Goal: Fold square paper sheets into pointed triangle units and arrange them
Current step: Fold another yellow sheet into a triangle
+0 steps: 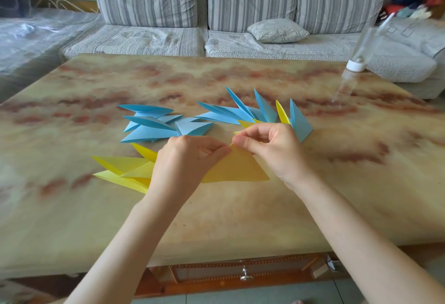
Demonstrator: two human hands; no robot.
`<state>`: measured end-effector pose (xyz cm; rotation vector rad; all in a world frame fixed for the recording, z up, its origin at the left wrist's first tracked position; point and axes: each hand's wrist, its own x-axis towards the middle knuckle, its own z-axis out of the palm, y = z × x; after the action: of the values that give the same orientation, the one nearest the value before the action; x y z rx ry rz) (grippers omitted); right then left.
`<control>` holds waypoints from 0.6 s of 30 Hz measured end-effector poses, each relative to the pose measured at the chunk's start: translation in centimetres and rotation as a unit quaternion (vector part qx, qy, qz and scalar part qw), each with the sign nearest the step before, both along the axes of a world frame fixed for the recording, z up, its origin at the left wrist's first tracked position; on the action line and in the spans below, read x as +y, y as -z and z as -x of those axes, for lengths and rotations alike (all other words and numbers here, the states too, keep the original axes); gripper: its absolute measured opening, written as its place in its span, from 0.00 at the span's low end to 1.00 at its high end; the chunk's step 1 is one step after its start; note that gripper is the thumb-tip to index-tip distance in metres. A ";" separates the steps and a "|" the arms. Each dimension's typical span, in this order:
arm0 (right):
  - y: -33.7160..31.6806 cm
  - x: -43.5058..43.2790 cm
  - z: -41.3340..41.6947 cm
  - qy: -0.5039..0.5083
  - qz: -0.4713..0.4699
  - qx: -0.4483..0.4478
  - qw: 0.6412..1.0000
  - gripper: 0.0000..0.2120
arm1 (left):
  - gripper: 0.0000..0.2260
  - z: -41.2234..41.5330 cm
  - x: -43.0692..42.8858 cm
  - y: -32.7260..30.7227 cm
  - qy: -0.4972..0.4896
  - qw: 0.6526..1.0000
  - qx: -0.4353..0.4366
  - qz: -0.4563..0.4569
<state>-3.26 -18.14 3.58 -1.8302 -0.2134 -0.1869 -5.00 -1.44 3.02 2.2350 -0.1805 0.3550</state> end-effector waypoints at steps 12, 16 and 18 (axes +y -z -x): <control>0.6 -1.6 -1.4 0.100 -0.007 0.017 0.995 0.07 | 0.10 -0.5 0.9 0.8 0.066 0.995 0.034 -0.063; 1.5 -1.8 -2.0 0.110 0.017 0.019 0.994 0.08 | 0.09 -0.8 1.2 1.1 0.080 0.994 0.041 -0.055; 2.0 -1.8 -2.4 0.122 0.036 0.013 0.992 0.08 | 0.10 -1.1 1.6 1.2 0.084 0.993 0.055 -0.067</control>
<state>-0.90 -19.92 1.56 -1.9273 0.0237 -0.3296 -3.90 0.12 1.80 2.3446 -0.3402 0.1314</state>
